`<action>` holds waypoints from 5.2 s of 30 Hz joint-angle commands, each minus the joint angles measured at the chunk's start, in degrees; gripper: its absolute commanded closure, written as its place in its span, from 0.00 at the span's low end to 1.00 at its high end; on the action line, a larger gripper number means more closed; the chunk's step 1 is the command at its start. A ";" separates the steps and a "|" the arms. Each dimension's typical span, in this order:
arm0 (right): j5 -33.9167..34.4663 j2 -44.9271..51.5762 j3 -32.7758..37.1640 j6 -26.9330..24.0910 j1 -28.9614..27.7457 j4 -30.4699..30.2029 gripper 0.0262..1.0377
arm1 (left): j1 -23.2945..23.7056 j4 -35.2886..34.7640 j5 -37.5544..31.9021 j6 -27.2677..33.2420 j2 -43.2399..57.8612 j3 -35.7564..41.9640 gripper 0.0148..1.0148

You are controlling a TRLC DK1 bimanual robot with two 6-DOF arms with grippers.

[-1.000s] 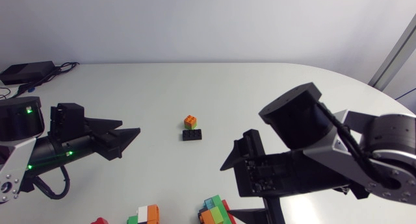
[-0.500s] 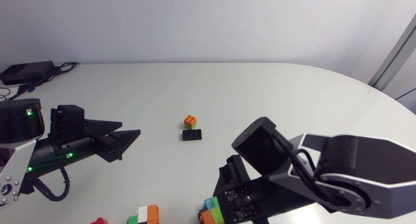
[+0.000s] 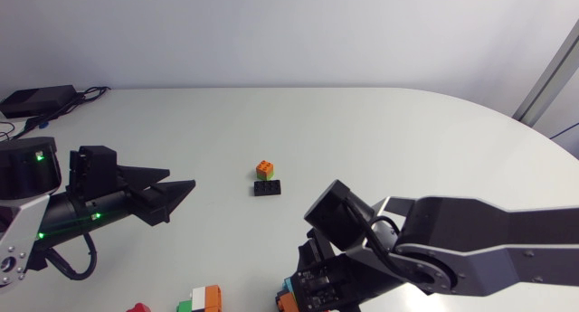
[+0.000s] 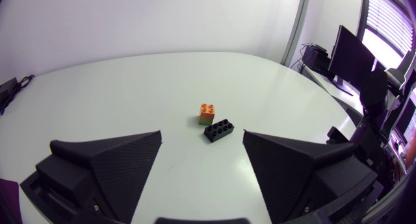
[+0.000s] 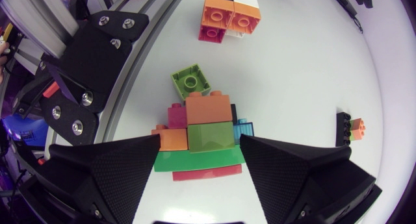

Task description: Disassemble duplo

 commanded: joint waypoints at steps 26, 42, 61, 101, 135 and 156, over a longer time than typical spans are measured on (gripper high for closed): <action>-1.06 1.91 13.30 5.30 -3.11 1.27 0.71 | -0.47 -9.31 4.09 2.03 -0.86 0.96 0.13; 15.46 12.81 26.92 16.37 2.69 15.60 0.70 | 17.02 -19.24 31.77 3.53 3.53 7.20 0.13; 16.87 14.48 23.85 14.26 6.38 22.10 0.68 | 13.24 -24.78 43.37 6.78 15.22 11.15 0.16; 18.45 13.87 22.88 12.77 8.31 24.21 0.67 | 13.41 -33.83 44.87 11.70 27.62 16.78 0.10; 20.65 13.52 20.68 10.49 8.23 26.67 0.67 | 9.98 -39.01 44.52 17.68 28.85 17.31 0.61; 23.81 10.44 15.32 3.63 7.79 26.14 0.66 | 11.74 -39.28 44.60 17.68 28.06 17.48 0.61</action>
